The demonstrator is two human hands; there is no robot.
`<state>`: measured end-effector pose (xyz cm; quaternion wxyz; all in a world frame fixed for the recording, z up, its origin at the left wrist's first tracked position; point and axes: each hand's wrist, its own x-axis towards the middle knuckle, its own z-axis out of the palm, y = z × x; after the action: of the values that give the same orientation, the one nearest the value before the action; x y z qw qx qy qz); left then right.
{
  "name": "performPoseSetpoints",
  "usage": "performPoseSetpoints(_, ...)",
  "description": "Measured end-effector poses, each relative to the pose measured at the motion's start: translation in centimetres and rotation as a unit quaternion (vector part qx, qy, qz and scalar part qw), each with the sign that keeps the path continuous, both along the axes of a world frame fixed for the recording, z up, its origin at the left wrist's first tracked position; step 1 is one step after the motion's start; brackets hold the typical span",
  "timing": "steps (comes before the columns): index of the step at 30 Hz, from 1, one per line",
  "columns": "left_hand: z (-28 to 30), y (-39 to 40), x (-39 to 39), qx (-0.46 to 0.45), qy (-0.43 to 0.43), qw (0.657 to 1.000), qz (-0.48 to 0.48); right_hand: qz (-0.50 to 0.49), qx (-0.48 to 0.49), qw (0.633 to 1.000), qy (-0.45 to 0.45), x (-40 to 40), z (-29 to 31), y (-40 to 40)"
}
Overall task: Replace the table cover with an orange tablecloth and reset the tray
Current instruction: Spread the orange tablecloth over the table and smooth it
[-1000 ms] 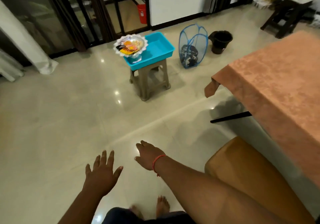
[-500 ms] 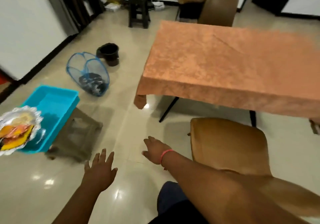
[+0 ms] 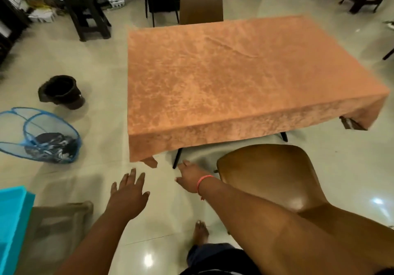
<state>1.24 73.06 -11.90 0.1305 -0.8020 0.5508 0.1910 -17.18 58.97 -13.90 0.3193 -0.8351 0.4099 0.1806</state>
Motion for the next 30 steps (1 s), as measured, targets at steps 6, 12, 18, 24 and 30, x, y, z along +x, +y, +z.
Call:
performPoseSetpoints(6, 0.1, -9.3, 4.0, -0.034, 0.006, 0.998, -0.059, -0.034, -0.036, 0.998, -0.029, 5.5, 1.6, -7.5)
performPoseSetpoints(12, -0.9, -19.2, 8.7, -0.023, 0.023, 0.988, -0.154, -0.060, -0.090, 0.994, -0.021, 11.0, 1.6, -12.6)
performPoseSetpoints(18, -1.7, -26.4, 13.3, 0.014, 0.010, 0.958, -0.288, -0.164, -0.067, 0.984, 0.028, 14.7, 3.0, -15.2)
performPoseSetpoints(24, -3.9, -27.6, 16.5, 0.039, -0.002, 0.923, -0.383, -0.230, -0.060, 0.969, 0.068, 17.5, 0.7, -14.6)
performPoseSetpoints(30, -5.9, -26.7, 17.4, 0.021, 0.005, 0.914, -0.406, -0.247, -0.056, 0.963, 0.087, 18.2, -0.4, -14.0)
